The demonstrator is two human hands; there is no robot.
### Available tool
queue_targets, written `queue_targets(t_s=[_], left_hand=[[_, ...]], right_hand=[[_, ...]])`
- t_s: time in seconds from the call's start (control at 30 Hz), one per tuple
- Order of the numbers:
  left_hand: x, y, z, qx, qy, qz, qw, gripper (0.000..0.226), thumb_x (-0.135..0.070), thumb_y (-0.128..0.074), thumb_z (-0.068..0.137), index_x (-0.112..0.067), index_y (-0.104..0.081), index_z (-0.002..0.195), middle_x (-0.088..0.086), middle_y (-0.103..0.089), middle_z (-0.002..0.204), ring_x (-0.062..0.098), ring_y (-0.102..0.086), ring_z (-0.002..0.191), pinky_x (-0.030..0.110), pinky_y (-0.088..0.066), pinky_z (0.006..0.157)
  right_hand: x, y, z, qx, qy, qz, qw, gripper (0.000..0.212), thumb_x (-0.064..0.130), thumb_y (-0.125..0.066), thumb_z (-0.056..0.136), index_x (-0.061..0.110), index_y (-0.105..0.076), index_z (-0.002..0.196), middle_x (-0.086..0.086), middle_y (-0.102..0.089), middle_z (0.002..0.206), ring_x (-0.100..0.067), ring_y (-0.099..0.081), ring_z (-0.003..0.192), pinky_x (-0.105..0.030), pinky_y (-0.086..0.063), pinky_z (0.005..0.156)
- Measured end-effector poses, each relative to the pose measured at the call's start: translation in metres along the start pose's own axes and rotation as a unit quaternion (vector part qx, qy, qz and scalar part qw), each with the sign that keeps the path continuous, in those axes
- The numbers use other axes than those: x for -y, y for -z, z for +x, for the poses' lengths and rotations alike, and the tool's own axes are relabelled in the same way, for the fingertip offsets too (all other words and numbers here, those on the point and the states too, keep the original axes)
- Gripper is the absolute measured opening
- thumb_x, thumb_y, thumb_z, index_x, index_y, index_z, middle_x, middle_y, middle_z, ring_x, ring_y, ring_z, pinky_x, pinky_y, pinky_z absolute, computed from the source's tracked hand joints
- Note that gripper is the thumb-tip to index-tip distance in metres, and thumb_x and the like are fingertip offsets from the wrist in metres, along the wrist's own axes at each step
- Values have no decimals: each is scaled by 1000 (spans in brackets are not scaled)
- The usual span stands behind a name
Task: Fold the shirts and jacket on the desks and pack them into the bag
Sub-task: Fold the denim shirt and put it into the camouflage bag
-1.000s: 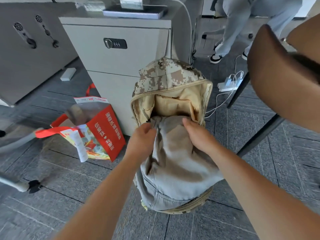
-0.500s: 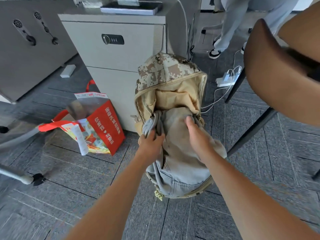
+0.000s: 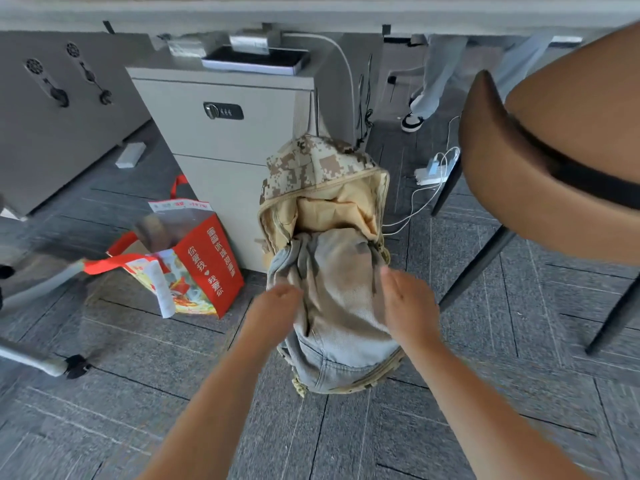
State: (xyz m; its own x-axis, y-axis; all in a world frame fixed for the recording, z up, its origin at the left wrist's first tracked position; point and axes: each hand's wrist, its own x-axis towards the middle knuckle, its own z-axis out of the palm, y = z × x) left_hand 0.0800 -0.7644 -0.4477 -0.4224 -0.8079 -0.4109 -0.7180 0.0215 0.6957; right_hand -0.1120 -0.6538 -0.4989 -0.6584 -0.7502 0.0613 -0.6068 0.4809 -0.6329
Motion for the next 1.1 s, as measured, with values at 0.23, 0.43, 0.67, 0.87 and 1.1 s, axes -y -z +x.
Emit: queue_targets(t_s=[0.23, 0.43, 0.67, 0.87, 1.1], left_hand=[[-11, -47, -44, 78, 44, -126, 988, 27, -40, -44, 102, -36, -52, 127, 0, -60, 117, 24, -71, 85, 42, -62, 75], [21, -51, -24, -4, 35, -168, 985, 38, -34, -45, 101, -23, -54, 136, 5, -50, 138, 18, -59, 112, 42, -45, 106], [59, -57, -1, 5, 37, -277, 960, 33, -49, -50, 84, -49, -66, 113, -14, -51, 138, 12, -48, 131, 48, -40, 113], [45, -66, 0, 20, 12, -276, 961, 42, -47, -46, 99, -37, -55, 138, -13, -47, 141, 13, -46, 131, 29, -47, 99], [25, -42, -21, 9, 54, -210, 976, 40, -36, -58, 96, -29, -58, 135, -8, -58, 130, 14, -58, 113, 37, -52, 96]], right_hand=[[15, 11, -43, 16, -15, -59, 998, 47, 33, -13, 109, 16, -44, 139, -11, -66, 125, -30, -63, 116, -32, -49, 92], [24, -20, -47, 97, 20, -120, 988, 51, -2, -59, 88, 4, -51, 138, -14, -68, 117, -41, -62, 106, -50, -55, 82], [35, -54, -48, 125, -54, -163, 977, 57, 10, -75, 78, 20, -49, 128, -33, -64, 111, -66, -50, 112, -70, -54, 65], [17, -58, -45, 98, -28, -187, 977, 58, 14, -66, 91, 24, -40, 142, -33, -52, 131, -63, -34, 129, -66, -53, 84], [21, -17, -51, 141, -92, 29, 985, 45, 36, -63, 93, 25, -44, 133, -10, -40, 144, -27, -50, 122, -29, -55, 78]])
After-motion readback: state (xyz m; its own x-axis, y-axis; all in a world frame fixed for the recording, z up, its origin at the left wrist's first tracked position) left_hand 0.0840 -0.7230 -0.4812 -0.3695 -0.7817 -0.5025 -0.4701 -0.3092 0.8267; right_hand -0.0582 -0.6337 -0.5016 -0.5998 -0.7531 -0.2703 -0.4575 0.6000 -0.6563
